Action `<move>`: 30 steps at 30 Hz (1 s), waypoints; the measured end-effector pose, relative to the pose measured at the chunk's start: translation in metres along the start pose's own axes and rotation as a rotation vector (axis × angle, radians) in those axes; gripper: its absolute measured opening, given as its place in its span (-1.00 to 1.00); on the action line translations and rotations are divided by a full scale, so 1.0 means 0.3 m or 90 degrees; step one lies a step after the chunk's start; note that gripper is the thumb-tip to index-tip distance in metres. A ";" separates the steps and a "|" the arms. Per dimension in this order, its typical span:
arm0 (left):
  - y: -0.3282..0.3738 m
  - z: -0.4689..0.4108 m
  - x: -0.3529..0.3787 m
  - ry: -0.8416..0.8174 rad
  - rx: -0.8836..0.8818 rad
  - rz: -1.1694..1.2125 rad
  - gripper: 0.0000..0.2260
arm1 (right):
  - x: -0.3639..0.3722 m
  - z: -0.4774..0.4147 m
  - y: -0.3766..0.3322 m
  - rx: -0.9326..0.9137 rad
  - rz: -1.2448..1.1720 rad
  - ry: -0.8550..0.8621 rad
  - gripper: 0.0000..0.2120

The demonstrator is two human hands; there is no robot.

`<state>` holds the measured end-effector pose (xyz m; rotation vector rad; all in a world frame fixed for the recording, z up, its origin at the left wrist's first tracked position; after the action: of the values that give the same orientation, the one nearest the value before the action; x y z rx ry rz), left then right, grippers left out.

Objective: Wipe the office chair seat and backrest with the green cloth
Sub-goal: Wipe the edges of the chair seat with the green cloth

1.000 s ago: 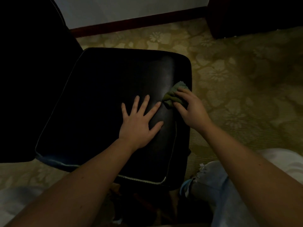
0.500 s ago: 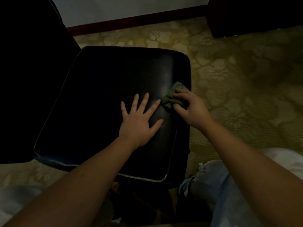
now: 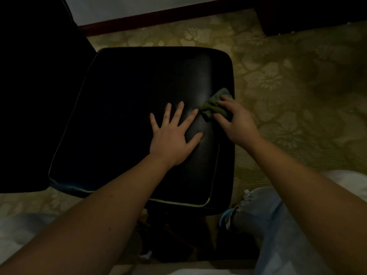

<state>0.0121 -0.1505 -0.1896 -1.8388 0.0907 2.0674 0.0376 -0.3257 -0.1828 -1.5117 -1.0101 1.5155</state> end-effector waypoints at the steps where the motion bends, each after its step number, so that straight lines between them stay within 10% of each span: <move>1: 0.001 -0.001 0.000 0.001 -0.001 -0.001 -0.39 | 0.004 0.018 0.001 0.000 -0.001 -0.004 -0.57; 30: 0.006 -0.042 -0.003 0.008 -0.052 0.029 -0.38 | 0.011 0.020 0.015 0.003 0.016 -0.030 -0.54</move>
<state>0.0236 -0.1559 -0.1909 -1.9150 0.0517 2.1199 0.0316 -0.3246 -0.1882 -1.4959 -1.0180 1.5766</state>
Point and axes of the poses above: each hand's wrist, its own z-axis away from the middle knuckle, its own x-axis out of the palm, y = z × x, the point moved 10 cm from there along -z, towards the middle knuckle, and after that the axes turned 15 degrees about -z, right-handed, at the moved point
